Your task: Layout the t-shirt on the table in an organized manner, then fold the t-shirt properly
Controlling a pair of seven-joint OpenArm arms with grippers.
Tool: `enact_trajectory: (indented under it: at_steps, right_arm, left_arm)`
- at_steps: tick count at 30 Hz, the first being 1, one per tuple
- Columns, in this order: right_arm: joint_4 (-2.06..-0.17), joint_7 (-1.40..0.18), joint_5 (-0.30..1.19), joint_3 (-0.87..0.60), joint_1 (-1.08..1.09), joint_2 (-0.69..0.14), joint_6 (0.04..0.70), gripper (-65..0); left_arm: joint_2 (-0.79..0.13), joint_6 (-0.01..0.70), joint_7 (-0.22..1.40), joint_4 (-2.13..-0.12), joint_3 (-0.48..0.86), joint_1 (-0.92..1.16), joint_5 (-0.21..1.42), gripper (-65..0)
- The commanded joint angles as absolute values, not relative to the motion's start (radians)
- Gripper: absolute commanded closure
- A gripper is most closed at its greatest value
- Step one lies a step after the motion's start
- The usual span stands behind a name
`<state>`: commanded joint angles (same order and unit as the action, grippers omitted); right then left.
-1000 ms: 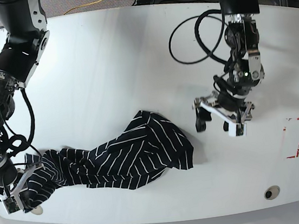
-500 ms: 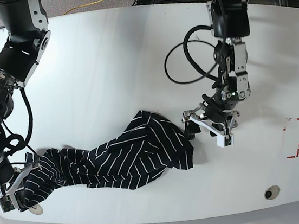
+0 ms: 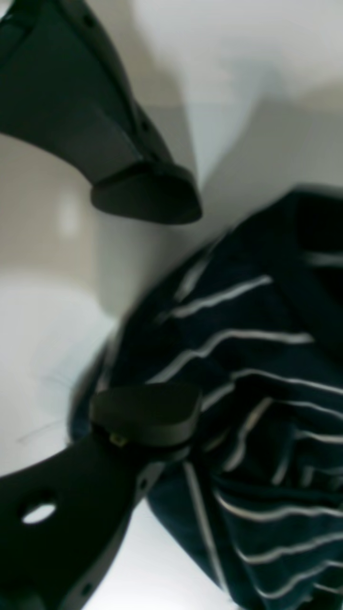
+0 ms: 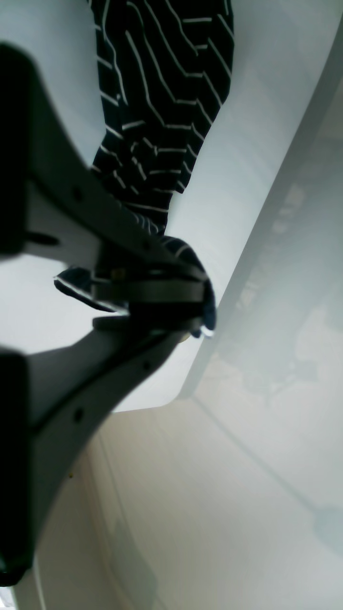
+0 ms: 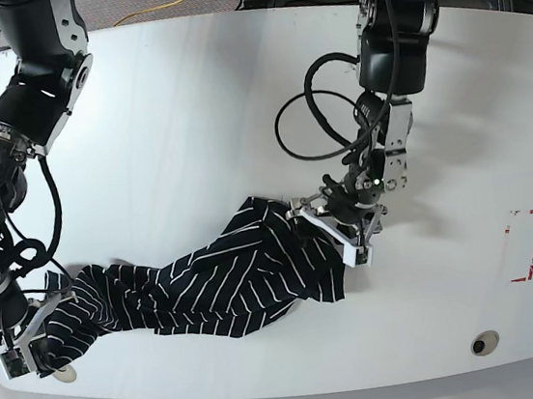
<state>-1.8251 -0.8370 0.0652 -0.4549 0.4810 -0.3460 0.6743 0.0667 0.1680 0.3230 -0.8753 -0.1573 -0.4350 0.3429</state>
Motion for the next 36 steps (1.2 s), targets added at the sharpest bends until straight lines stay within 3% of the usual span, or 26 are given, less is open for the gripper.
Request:
enact_trajectory:
  at_steps: [6,9,13,19,28,36]
  right_arm:
    - [-1.825,-0.837,0.065,-0.455,0.481,-0.346,0.674,0.0]
    - [-1.825,-0.837,0.065,-0.455,0.481,-0.346,0.674,0.0]
    - [-1.825,-0.837,0.065,-0.455,0.47,-0.346,0.674,0.0]
    - [-1.825,-0.837,0.065,-0.455,0.463,-0.346,0.674,0.0]
    - [-1.825,-0.837,0.065,-0.455,0.44,-0.346,0.674,0.0]
    - [-1.825,-0.837,0.064,-0.455,0.435,-0.346,0.674,0.0]
  left_arm:
    - [0.074,0.168,0.323,-0.843,-0.157,-0.456,0.343,-47.6]
    - [0.093,0.165,0.323,-0.851,-0.159,-0.455,0.341,-42.6]
    - [0.094,0.163,0.323,-0.851,-0.159,-0.456,0.341,-22.9]
    - [0.091,0.163,0.323,-0.846,-0.157,-0.458,0.34,-0.1]
    - [0.068,0.163,0.323,-0.888,-0.154,-0.452,0.34,0.0]
    - [-0.016,0.163,0.372,-1.196,-0.117,-0.395,0.341,0.0]
